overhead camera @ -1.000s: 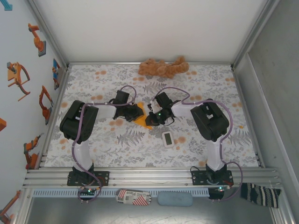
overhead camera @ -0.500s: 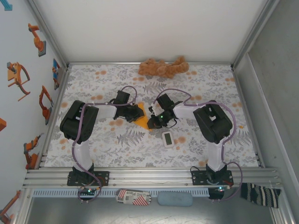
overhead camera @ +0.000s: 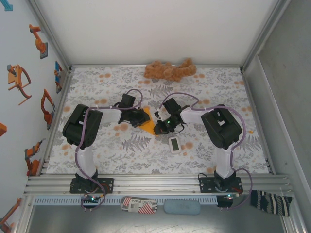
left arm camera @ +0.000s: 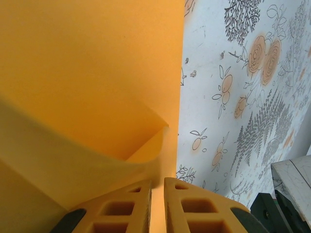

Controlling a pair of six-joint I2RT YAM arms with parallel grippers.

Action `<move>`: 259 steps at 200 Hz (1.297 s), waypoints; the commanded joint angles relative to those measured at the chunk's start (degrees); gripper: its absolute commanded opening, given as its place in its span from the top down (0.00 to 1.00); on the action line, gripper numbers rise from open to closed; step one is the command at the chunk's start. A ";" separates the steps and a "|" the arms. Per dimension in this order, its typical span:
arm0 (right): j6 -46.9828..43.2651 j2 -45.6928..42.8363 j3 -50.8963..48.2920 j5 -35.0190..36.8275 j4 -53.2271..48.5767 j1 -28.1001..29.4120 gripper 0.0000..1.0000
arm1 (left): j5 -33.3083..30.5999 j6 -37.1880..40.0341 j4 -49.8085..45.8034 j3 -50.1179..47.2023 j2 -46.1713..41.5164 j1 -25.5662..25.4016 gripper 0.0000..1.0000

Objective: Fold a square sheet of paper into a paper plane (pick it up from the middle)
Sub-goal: Fourth fold the wing at the center of the table.

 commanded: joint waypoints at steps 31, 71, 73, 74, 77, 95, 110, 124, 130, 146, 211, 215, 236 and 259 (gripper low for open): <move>-2.59 -4.17 -1.90 0.09 -4.76 -0.33 0.90 | -3.69 1.84 -6.10 0.34 2.55 0.19 0.83; -3.01 -1.18 -1.72 1.97 -5.67 -0.33 0.90 | -3.72 1.93 -6.28 0.37 2.62 0.19 0.83; -3.02 -1.11 -1.72 2.08 -5.68 -0.33 0.90 | -3.72 1.93 -6.26 0.41 2.69 0.19 0.83; -3.01 -1.01 -1.72 2.11 -5.65 -0.33 0.90 | -3.71 1.93 -6.27 0.42 2.70 0.23 0.83; -3.04 -0.81 -1.76 2.29 -5.63 -0.33 0.90 | -3.67 1.93 -6.21 0.39 2.64 0.19 0.83; -3.28 0.42 -1.55 2.65 -5.87 -0.33 0.90 | -3.55 2.02 -6.37 0.64 2.88 0.19 0.83; -3.44 0.56 -1.21 2.81 -6.27 -0.33 0.90 | -3.50 2.02 -6.32 0.69 2.88 0.20 0.83; -3.13 -1.51 -0.85 2.02 -5.96 -0.33 0.90 | -3.45 2.04 -6.30 0.77 2.91 0.22 0.83; -2.80 -3.15 -0.75 1.53 -5.49 -0.33 0.90 | -3.37 2.06 -6.37 0.77 2.89 0.20 0.83; -1.53 -7.67 -0.58 0.31 -3.27 -0.46 0.89 | -3.19 2.10 -6.29 0.75 2.87 0.21 0.83; 2.85 -2.54 4.71 3.43 0.59 -0.50 0.91 | -2.75 1.76 -5.66 0.73 2.94 0.15 0.83; 2.96 -1.91 5.12 3.30 0.72 -0.43 0.91 | -2.62 1.77 -5.63 0.70 2.89 0.13 0.83; 2.81 0.32 6.88 2.81 0.55 -0.08 0.92 | -2.38 1.66 -5.44 0.69 2.94 0.10 0.83; 1.79 2.17 7.99 2.48 -1.00 0.37 0.93 | -2.23 1.58 -5.39 0.80 2.97 0.11 0.83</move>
